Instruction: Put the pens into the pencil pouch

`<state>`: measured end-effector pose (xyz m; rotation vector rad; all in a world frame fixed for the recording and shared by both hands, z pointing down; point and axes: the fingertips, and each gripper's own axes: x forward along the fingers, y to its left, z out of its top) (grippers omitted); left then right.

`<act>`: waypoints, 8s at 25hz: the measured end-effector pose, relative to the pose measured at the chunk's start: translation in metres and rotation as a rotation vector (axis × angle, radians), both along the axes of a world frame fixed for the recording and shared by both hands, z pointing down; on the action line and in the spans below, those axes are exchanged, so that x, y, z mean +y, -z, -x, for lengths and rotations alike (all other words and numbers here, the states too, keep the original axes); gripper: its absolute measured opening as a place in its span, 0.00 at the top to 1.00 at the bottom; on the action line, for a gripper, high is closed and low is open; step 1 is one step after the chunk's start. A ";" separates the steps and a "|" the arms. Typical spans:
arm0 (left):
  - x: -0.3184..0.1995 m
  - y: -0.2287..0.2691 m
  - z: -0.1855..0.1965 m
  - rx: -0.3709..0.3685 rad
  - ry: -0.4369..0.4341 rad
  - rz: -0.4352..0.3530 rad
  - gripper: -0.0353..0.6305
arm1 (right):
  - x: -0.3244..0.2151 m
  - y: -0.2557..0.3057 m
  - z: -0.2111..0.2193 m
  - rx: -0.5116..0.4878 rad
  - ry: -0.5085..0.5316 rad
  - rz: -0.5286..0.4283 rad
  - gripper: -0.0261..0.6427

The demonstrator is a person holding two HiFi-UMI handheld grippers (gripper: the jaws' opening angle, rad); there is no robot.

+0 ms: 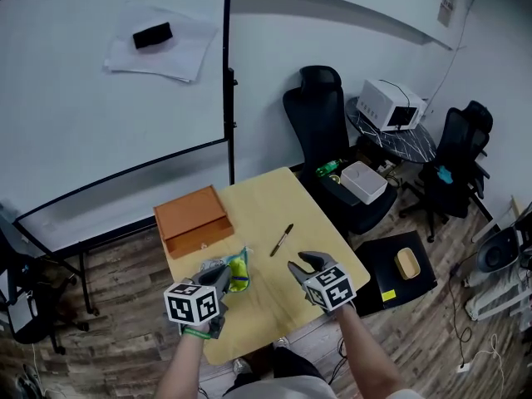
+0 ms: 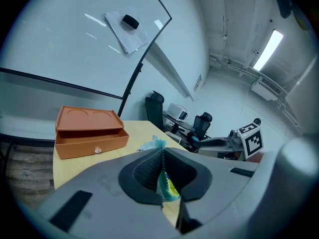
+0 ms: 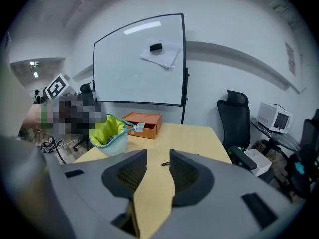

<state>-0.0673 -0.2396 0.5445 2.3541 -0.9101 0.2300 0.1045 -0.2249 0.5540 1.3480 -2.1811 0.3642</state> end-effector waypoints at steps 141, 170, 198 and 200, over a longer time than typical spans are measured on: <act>-0.071 0.010 -0.109 -0.020 -0.107 0.004 0.92 | -0.060 0.024 -0.026 0.140 0.224 -0.019 0.96; -0.034 -0.114 -0.212 -0.230 -0.296 0.158 0.85 | -0.022 -0.009 -0.096 -0.049 -0.068 0.038 0.96; -0.074 0.129 -0.053 -0.103 0.184 -0.515 0.90 | -0.072 0.129 -0.035 -0.226 0.019 -0.387 0.96; -0.073 0.138 -0.042 -0.095 0.210 -0.533 0.91 | -0.072 0.139 -0.031 -0.232 0.026 -0.411 0.96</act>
